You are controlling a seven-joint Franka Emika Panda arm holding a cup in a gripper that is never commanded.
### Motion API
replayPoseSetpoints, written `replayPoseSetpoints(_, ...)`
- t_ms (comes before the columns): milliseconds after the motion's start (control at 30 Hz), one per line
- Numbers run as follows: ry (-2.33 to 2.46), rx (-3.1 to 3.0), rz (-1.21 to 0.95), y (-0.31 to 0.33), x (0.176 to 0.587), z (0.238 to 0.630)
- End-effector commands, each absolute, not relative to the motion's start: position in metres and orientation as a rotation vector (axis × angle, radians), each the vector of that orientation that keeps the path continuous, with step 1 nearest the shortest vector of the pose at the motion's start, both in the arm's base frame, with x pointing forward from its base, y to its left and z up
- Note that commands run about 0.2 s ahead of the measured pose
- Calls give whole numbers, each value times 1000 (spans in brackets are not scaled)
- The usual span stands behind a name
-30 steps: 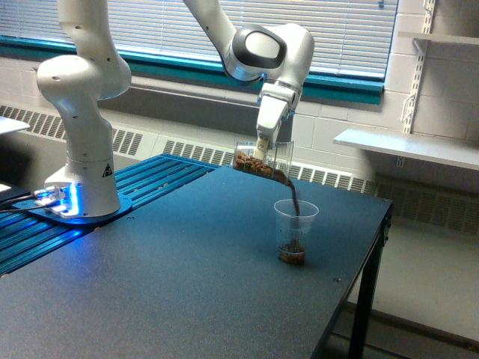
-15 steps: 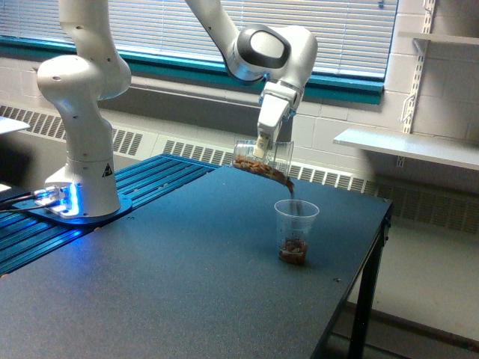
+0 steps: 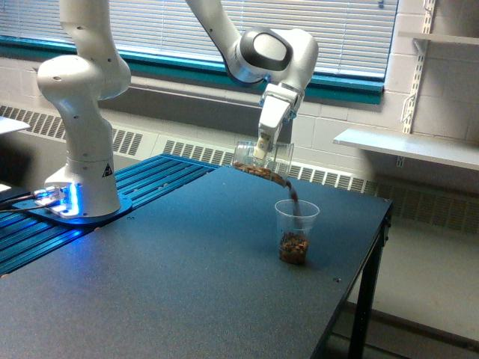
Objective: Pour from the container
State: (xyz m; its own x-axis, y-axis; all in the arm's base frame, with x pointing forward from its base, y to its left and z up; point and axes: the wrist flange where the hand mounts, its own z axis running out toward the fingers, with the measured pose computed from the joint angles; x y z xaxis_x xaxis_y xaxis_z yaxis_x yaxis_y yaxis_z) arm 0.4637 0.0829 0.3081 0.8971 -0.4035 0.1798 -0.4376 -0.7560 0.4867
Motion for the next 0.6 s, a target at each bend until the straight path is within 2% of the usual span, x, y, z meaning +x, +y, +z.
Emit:
replayPoseSetpoints(33,-628,2504,103,87,461,307)
replayPoseSetpoints(600,-645,2477,116,83,461,308)
